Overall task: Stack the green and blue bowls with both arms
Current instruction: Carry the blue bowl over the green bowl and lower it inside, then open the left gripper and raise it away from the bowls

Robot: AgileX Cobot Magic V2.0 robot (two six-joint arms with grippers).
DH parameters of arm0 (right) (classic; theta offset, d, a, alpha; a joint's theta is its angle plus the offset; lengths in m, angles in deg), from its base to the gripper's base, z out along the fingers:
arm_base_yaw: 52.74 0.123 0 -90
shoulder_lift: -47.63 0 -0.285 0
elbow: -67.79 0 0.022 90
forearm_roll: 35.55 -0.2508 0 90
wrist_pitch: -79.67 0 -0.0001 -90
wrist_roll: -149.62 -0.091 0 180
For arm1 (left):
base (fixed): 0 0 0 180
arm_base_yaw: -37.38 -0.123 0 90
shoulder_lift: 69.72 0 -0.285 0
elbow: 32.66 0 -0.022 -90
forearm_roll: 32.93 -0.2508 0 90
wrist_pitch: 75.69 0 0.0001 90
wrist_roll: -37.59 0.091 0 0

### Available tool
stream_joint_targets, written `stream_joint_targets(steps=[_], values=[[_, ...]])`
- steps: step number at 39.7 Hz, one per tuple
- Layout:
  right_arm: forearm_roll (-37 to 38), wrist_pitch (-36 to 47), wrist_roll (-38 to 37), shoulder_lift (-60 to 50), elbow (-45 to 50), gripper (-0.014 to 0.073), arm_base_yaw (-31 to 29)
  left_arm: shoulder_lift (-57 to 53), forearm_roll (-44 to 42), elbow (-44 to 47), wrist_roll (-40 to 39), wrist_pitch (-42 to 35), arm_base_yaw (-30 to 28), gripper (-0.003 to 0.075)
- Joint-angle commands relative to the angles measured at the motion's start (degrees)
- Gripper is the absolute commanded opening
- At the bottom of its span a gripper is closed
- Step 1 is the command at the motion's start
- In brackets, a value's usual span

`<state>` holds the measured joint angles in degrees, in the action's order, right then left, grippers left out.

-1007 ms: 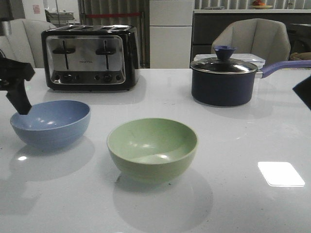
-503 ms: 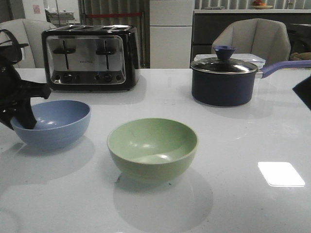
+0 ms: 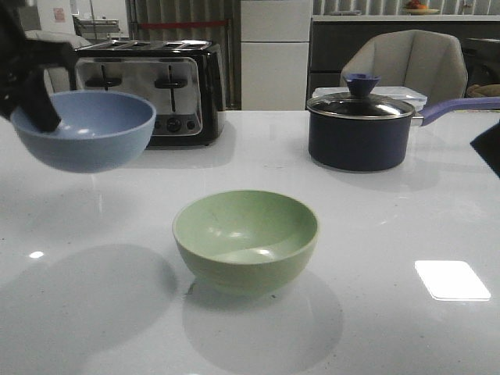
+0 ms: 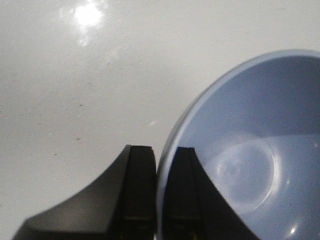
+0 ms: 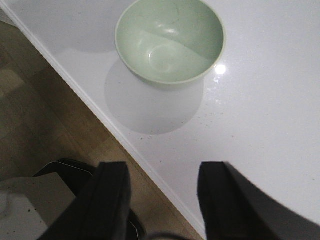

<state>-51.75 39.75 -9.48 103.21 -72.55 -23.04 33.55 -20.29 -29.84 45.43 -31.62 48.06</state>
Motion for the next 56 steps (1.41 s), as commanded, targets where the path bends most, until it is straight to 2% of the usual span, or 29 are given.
stream_joint_targets(steps=[1, 11, 20, 44, 47, 56], values=[[-0.6, 3.0, 0.6, -0.4, -1.5, 0.0435, -0.1, -5.9, 2.8, -2.1, 0.9, 0.3, 3.9, 0.0093], [-0.6, 3.0, 0.6, -0.4, -1.5, 0.0435, -0.1, -7.3, 2.8, -2.2, 0.9, 1.0, 14.7, 0.0093], [-0.6, 3.0, 0.6, -0.4, -1.5, 0.0435, -0.1, -7.0, 2.8, -2.2, 0.9, -4.5, 21.6, 0.0093], [-0.6, 3.0, 0.6, -0.4, -1.5, 0.0435, -0.1, 8.2, 3.8, -2.2, 0.9, -9.2, 22.3, 0.0106], [-0.6, 3.0, 0.6, -0.4, -1.5, 0.0435, -0.1, 8.9, 3.8, -2.2, 0.9, -10.1, 22.3, 0.0155], [-0.6, 3.0, 0.6, -0.4, -1.5, 0.0435, -0.1, 9.1, 4.2, -2.3, 0.9, -10.0, 22.3, 0.0444]])
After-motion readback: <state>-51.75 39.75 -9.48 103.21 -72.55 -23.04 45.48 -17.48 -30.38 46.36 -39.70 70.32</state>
